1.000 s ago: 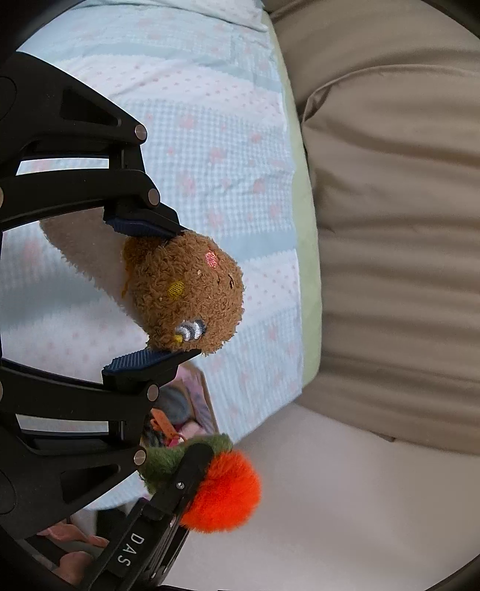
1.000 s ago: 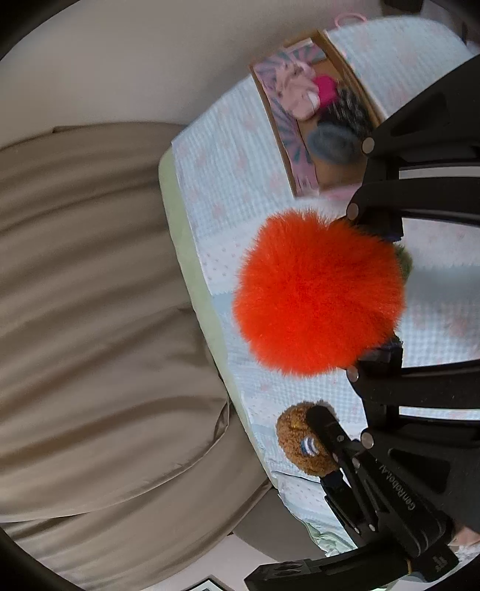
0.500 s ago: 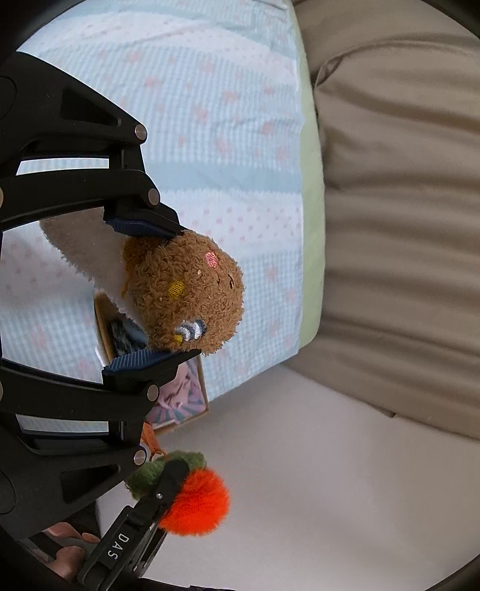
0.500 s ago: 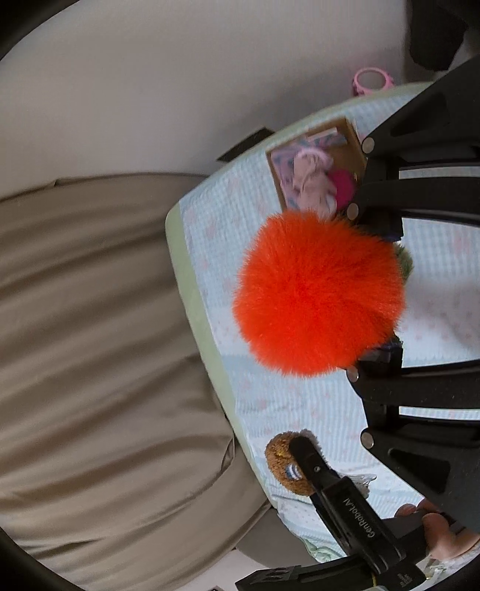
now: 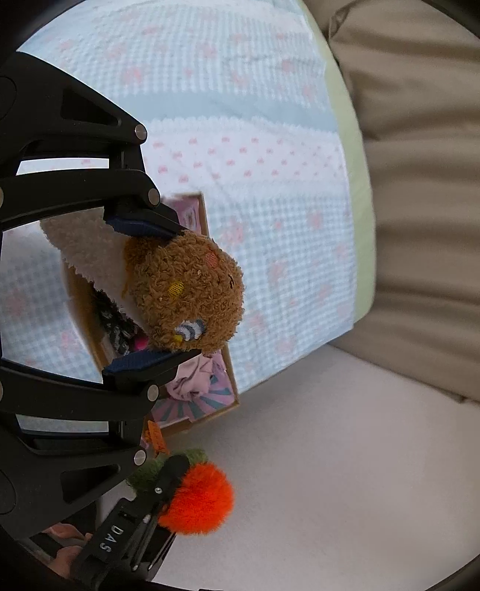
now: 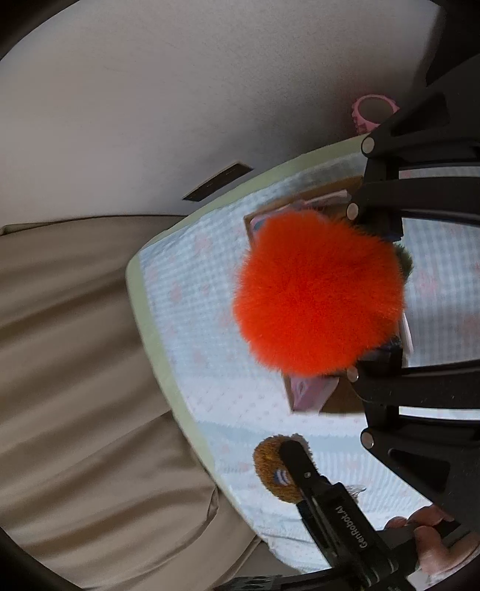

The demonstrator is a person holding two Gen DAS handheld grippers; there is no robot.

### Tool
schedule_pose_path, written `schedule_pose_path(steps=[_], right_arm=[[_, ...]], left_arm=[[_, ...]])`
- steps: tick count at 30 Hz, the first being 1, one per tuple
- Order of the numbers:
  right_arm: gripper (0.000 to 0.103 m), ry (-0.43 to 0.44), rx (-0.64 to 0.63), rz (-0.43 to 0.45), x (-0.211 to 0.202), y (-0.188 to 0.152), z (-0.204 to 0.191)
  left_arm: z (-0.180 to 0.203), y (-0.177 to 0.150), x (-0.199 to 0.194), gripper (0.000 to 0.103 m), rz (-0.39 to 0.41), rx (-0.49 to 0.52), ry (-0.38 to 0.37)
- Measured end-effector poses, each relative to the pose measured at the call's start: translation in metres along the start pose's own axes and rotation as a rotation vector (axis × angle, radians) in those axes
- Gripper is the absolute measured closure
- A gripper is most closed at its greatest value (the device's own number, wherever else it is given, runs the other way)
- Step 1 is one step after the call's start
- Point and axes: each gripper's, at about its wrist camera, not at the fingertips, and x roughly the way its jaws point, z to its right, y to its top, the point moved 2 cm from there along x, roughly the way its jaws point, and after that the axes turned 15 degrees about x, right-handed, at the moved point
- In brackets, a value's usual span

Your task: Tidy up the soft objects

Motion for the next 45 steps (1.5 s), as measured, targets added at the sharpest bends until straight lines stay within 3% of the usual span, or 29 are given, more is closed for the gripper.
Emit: schedule_pose_path(steps=[9,15,16,17,18,20,22,28,33,45], right_arm=[[0.069,-0.069,-0.044,-0.118,0.070,-0.007,0.036],[0.069,-0.087,-0.023,-0.184,0.100,-0.017,0.053],[0.065,-0.098,-0.023,-0.189,0.105,-0.016,0.055],[0.062,-0.109,-0.027,-0.192,0.108,-0.017,0.055],[0.057,-0.123,-0.037,-0.191,0.110,-0.018,0.055],[0.038,-0.155,-0.093,-0.187,0.113,-0.021,0.053],[0.002,-0.151,-0.142,-0.190,0.113,-0.026,0.050],[0.000,-0.125,-0.167,-0.260,0.114,-0.036,0.050],[0.000,-0.115,-0.153,-0.236,0.101,-0.036,0.048],[0.000,-0.057,-0.193,-0.159,0.061,-0.031,-0.006]], left_arm=[[0.014,0.000,0.108,0.056,-0.177,0.067,-0.023],[0.020,-0.005,0.140,0.056,-0.250,0.104,-0.031],[0.020,-0.006,0.143,0.049,-0.258,0.111,-0.023],[0.021,-0.006,0.144,0.043,-0.258,0.118,-0.010],[0.020,-0.005,0.143,0.021,-0.258,0.126,0.005],[0.020,-0.004,0.140,0.001,-0.247,0.139,0.027],[0.018,-0.005,0.137,0.000,-0.237,0.149,0.029],[0.000,-0.015,0.135,0.000,-0.272,0.091,0.027],[-0.006,-0.015,0.122,0.000,-0.269,0.090,0.049],[-0.031,-0.009,0.025,0.000,-0.125,0.038,0.080]])
